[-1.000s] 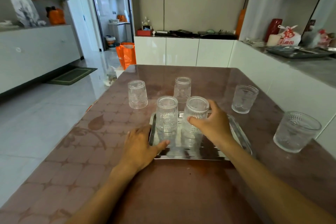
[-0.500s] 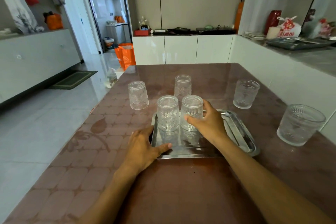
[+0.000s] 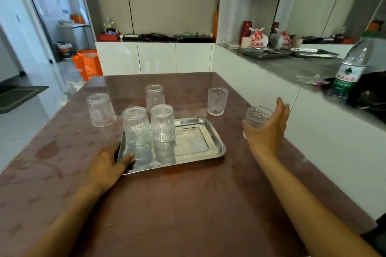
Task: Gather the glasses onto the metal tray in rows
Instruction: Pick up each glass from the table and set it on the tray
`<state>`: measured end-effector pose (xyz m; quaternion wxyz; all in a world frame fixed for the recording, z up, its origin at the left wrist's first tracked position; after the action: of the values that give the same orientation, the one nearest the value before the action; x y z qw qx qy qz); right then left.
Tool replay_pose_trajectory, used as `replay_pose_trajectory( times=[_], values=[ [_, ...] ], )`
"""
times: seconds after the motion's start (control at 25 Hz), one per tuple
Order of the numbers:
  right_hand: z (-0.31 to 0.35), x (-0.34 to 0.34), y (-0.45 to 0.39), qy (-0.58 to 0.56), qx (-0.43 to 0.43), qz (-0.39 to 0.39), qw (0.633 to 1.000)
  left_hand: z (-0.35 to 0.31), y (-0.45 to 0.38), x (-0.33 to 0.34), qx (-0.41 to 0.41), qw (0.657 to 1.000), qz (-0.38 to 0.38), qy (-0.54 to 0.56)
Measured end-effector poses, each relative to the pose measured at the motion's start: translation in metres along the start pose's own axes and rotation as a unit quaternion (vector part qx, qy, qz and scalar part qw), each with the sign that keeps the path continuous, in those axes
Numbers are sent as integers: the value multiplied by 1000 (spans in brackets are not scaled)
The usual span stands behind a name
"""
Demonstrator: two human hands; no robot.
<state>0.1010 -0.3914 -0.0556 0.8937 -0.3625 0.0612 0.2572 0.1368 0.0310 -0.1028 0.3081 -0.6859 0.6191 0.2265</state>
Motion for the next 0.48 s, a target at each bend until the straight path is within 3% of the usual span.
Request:
replay_pose_trajectory(
  times=[0.12,0.2,0.28,0.48],
  values=[
    [-60,14,0,-26,172,114,978,-1,5,2,-4,1000,10,12],
    [-75,24,3,46,161,174,970,3,4,0,-22,999,5,33],
    [-69,30,-2,89,116,162,976,12,-2,-5,-71,992,-11,108],
    [-22,40,-5,-77,46,179,980,14,-2,-6,-80,983,-6,168]
  ],
)
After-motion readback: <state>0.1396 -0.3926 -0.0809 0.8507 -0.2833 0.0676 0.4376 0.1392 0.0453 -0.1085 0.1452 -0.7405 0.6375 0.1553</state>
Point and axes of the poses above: each hand's wrist, its own y-axis away from the middle knuckle, its own x-axis out of the palm, z = x × y, the point moved 7 cm from there along -y, towards the middle knuckle, and after that the axes turned 6 degrees about -x, right-handed, at the moved point
